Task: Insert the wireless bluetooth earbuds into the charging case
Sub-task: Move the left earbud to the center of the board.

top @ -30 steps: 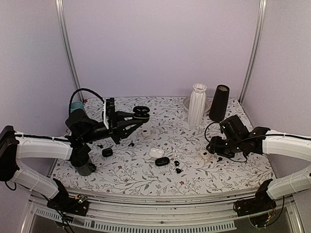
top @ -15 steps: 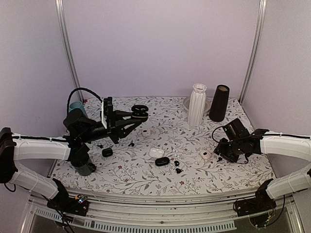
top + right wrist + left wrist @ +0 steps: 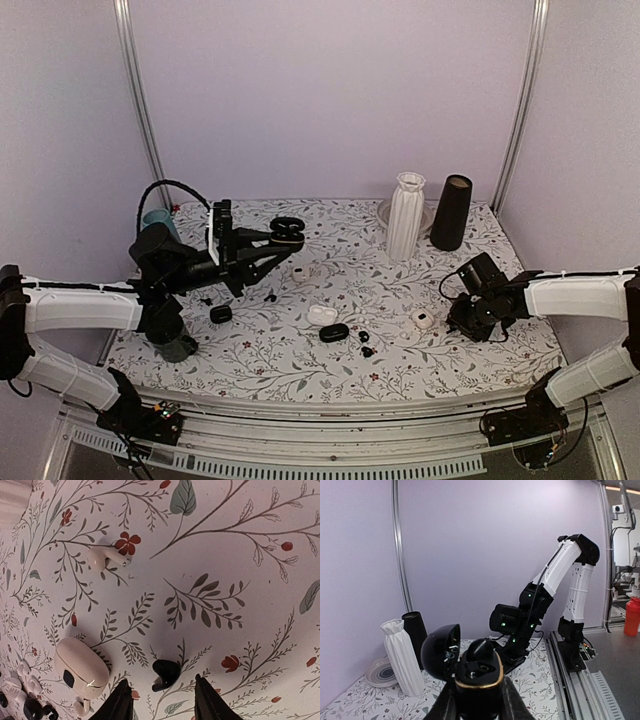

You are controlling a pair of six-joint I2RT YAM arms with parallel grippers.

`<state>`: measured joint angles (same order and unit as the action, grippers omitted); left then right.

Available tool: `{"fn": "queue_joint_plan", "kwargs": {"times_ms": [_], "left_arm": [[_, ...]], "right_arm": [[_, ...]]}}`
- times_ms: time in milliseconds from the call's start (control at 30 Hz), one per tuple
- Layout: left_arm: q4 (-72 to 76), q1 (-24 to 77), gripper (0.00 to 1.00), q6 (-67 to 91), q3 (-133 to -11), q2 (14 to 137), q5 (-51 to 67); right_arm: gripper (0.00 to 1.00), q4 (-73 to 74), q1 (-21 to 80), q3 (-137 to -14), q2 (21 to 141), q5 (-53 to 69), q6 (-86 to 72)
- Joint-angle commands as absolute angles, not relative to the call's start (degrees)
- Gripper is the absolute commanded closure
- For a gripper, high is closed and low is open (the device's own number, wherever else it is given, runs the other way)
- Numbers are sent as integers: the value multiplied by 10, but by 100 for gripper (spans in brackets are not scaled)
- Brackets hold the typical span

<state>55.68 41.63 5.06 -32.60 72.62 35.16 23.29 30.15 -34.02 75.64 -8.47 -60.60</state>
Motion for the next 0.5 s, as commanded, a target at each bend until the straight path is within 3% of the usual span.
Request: {"fn": "queue_joint_plan", "kwargs": {"times_ms": [0,467], "left_arm": [[557,422,100,45,-323,715,343],[551,424,100,50,-323,716,341]], "right_arm": [[58,192,286,-333,771,-85,-592],[55,119,253,-331,809,-56,-512]]}}
